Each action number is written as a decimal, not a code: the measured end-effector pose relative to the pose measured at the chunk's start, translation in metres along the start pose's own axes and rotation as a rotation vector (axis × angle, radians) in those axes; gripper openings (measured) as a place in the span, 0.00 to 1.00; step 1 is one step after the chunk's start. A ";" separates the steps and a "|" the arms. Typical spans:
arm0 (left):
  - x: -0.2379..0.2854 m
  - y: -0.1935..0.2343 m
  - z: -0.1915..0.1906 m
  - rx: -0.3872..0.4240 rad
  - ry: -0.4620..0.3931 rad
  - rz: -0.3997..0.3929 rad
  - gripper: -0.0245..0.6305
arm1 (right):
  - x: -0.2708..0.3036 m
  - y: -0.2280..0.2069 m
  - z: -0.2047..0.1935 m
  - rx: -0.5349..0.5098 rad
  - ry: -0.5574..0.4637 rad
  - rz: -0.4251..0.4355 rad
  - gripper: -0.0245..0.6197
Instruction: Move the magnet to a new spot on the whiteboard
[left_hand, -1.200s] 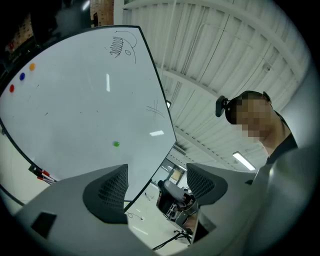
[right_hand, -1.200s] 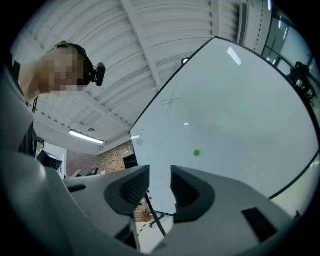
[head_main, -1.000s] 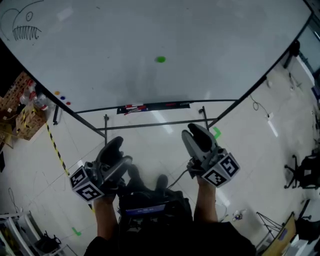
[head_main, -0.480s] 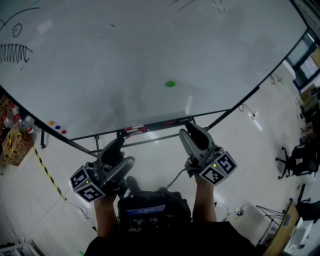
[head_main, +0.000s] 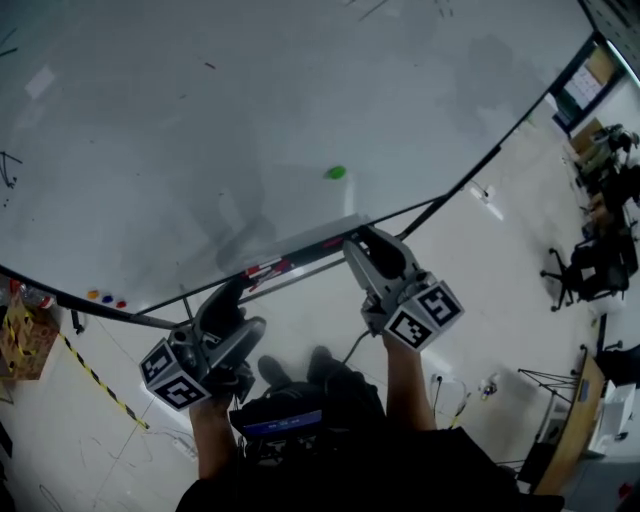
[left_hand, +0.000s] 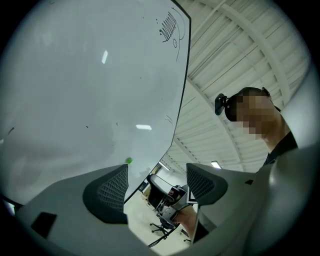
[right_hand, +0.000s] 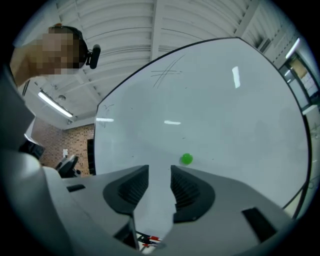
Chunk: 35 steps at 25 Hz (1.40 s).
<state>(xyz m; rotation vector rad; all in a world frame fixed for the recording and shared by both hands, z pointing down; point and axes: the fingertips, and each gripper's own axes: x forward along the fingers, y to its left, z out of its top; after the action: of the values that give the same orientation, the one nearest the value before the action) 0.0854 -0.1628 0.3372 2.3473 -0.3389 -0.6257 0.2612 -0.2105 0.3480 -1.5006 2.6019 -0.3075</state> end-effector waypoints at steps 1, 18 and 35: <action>0.000 0.002 0.001 0.004 -0.001 0.004 0.59 | 0.005 -0.007 0.000 -0.027 0.004 -0.030 0.29; 0.024 0.009 0.006 0.067 -0.030 0.136 0.59 | 0.092 -0.064 0.015 -0.523 0.095 -0.296 0.31; 0.032 0.018 0.005 0.044 -0.016 0.121 0.59 | 0.079 -0.054 0.025 -0.466 0.046 -0.224 0.27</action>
<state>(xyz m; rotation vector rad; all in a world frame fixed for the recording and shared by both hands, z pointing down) 0.1087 -0.1915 0.3356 2.3436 -0.5031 -0.5848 0.2720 -0.3081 0.3359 -1.9510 2.6654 0.2727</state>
